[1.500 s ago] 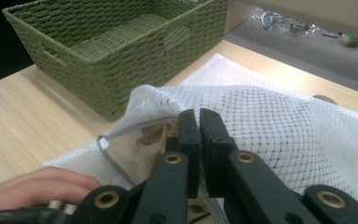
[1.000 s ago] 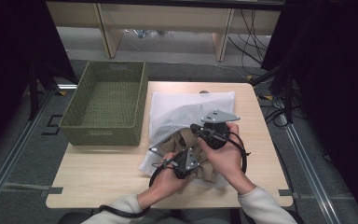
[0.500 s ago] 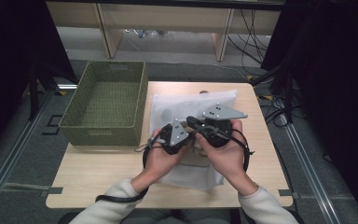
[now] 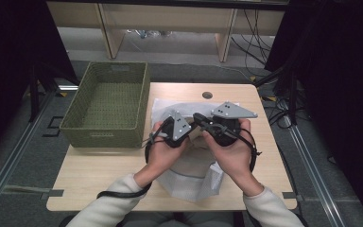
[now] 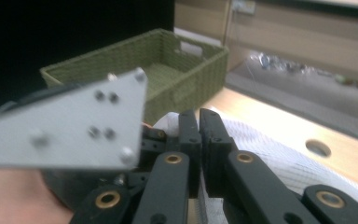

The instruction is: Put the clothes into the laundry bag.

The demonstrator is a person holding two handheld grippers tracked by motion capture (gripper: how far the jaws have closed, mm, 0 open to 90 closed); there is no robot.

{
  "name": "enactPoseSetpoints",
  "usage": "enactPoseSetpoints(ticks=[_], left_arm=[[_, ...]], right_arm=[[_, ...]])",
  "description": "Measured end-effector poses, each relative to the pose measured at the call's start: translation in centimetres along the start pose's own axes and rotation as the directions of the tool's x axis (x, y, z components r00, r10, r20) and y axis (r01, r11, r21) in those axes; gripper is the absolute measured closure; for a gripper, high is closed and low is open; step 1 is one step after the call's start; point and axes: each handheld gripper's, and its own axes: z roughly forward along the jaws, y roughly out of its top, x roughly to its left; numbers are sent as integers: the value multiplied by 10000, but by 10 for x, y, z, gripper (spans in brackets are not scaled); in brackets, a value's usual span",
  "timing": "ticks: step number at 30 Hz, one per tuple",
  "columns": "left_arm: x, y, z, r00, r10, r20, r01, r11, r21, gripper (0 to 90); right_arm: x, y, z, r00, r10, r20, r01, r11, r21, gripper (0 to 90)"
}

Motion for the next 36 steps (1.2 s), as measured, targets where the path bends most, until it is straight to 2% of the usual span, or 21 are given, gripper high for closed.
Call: enactPoseSetpoints(ticks=[2,5,6,7,11,13,15,17,18,20,21,23,24,25,26,27,28,30,33,35,36], left_arm=[[-4,-8,12,9999,73,70,-75,9993,366,881],[-11,-14,23,9988,482,-23,-479,9965,684,867],[-13,-15,26,9974,719,43,-720,9936,870,859],[-14,-16,29,9965,823,143,-833,9919,958,848],[-19,-20,32,9957,872,311,-902,9891,1163,800],[-20,-21,32,9968,673,431,-720,9905,1176,771],[-18,-22,29,9964,713,463,-764,9899,1197,748],[-18,-23,27,9970,461,626,-533,9914,1193,713],[-17,-23,25,9961,569,669,-650,9899,1259,693],[-21,-25,23,9976,-16,690,-50,9955,948,655],[-19,-24,19,9958,67,914,-167,9940,1083,632],[-19,-25,15,9946,-94,1036,-10,9951,991,602],[-19,-25,11,9947,-6,1031,-98,9949,1001,590],[-20,-25,9,9930,-174,1167,65,9956,935,574],[-19,-25,4,9917,-37,1284,-86,9955,948,561],[-19,-25,0,9913,-120,1312,1,9959,907,548],[-20,-26,-4,9910,-44,1335,-76,9960,892,533],[-21,-26,-12,9899,-86,1413,-29,9967,810,505],[-20,-29,-25,9885,150,1506,-260,9971,714,481],[-22,-33,-32,9881,110,1535,-226,9970,739,476],[-21,-34,-34,9874,271,1561,-393,9964,756,477]], right_arm=[[-5,-5,4,9999,46,125,-49,9997,219,893],[-12,-14,11,9992,320,255,-331,9983,472,893],[-14,-16,13,9994,223,278,-236,9984,508,893],[-15,-17,14,9988,394,295,-413,9968,678,893],[-17,-21,19,9992,302,279,-324,9960,830,893],[-18,-22,19,9987,223,452,-263,9957,892,893],[-18,-22,19,9991,172,397,-210,9952,951,893],[-15,-23,21,9991,320,295,-346,9949,942,893],[-15,-23,21,9990,345,301,-374,9943,1003,892],[-15,-24,22,9991,273,330,-306,9941,1039,893],[-15,-24,22,9993,266,272,-296,9930,1142,893],[-14,-25,23,9986,420,336,-456,9922,1164,892],[-16,-26,24,9994,150,325,-185,9938,1099,892],[-16,-26,24,9995,101,316,-135,9939,1097,893],[-15,-25,24,9993,191,318,-226,9934,1123,893],[-15,-25,24,9993,156,345,-194,9935,1118,893],[-13,-25,24,9985,464,293,-494,9924,1131,892],[-16,-25,23,9993,141,348,-180,9932,1154,892],[-17,-25,23,9993,150,344,-190,9925,1206,893],[-15,-26,23,9987,430,263,-459,9909,1262,892],[-15,-26,23,9984,494,283,-526,9902,1297,892]])
